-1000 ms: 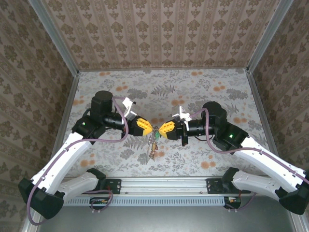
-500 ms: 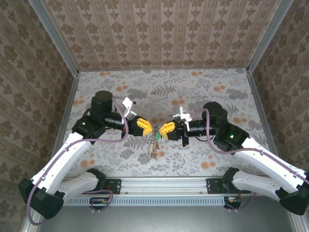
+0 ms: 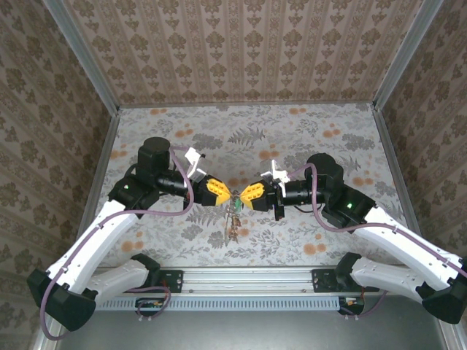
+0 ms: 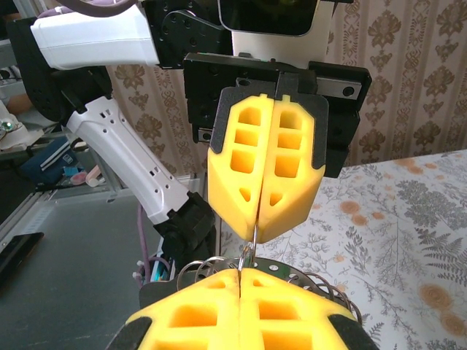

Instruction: Put the keys on the keyring

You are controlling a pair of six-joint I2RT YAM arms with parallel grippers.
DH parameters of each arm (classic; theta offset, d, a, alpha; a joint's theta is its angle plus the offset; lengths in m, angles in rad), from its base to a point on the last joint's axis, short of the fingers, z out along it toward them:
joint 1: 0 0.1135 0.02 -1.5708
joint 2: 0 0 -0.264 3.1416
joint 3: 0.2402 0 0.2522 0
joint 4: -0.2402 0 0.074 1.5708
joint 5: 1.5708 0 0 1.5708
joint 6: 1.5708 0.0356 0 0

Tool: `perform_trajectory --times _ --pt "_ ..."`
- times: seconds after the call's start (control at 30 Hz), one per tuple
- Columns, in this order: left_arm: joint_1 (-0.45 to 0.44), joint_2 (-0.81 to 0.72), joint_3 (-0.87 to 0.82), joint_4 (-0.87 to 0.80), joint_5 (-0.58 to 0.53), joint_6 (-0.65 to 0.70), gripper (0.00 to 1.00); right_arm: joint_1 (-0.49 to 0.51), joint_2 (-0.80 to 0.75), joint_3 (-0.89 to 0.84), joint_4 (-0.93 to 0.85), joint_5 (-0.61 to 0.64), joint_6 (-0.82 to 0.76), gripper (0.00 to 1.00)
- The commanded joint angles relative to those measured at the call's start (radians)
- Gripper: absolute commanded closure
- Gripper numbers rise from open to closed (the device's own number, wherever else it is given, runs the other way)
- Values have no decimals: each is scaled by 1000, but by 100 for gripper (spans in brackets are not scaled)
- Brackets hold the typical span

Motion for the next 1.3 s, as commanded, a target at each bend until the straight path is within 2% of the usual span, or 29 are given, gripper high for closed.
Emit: perform_trajectory --times 0.0,0.47,0.9,1.27 --pt "-7 -26 28 -5 20 23 100 7 11 -11 35 -9 16 100" --pt "-7 -25 28 -7 19 24 100 9 31 -7 33 -7 11 100" --pt "-7 -25 27 -8 10 26 100 8 -32 -40 27 17 20 100" --pt "-7 -27 27 -10 12 26 100 8 -3 -37 61 11 24 100"
